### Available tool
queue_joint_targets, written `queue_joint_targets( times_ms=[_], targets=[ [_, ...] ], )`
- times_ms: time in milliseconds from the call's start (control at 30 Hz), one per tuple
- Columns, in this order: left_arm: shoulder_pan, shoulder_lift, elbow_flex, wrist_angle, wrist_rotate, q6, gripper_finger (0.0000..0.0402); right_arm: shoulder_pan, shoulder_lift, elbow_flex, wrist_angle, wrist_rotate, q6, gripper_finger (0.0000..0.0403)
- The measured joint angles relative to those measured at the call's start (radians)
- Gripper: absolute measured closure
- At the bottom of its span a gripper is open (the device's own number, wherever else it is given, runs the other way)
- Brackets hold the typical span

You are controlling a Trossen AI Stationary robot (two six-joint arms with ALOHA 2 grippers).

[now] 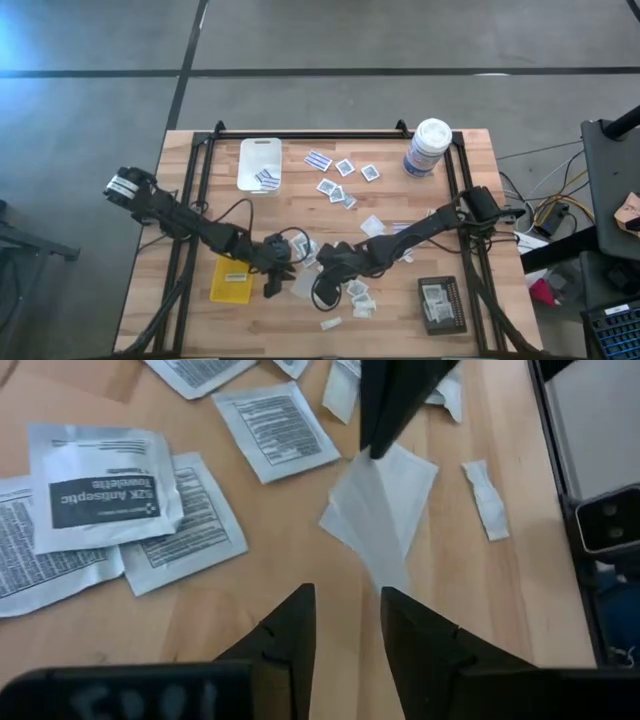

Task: Pick & Place First Aid Supplies
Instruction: Put the blue bandage into the white bin

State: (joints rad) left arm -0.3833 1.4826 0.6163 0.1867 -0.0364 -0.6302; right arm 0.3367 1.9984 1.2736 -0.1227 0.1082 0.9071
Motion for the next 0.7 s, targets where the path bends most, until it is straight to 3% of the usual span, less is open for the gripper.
queue_joint_targets(
  times_ms=[367,700],
  targets=[
    [0.005,0.041,0.0,0.086,0.061,-0.04,0.0293,0.0,0.0,0.011,0.002,0.007,-0.033,0.0395],
    [0.021,0.061,0.0,0.119,0.055,-0.039,0.0293,0.0,0.0,0.013,0.001,0.007,-0.04,0.0395]
  ],
)
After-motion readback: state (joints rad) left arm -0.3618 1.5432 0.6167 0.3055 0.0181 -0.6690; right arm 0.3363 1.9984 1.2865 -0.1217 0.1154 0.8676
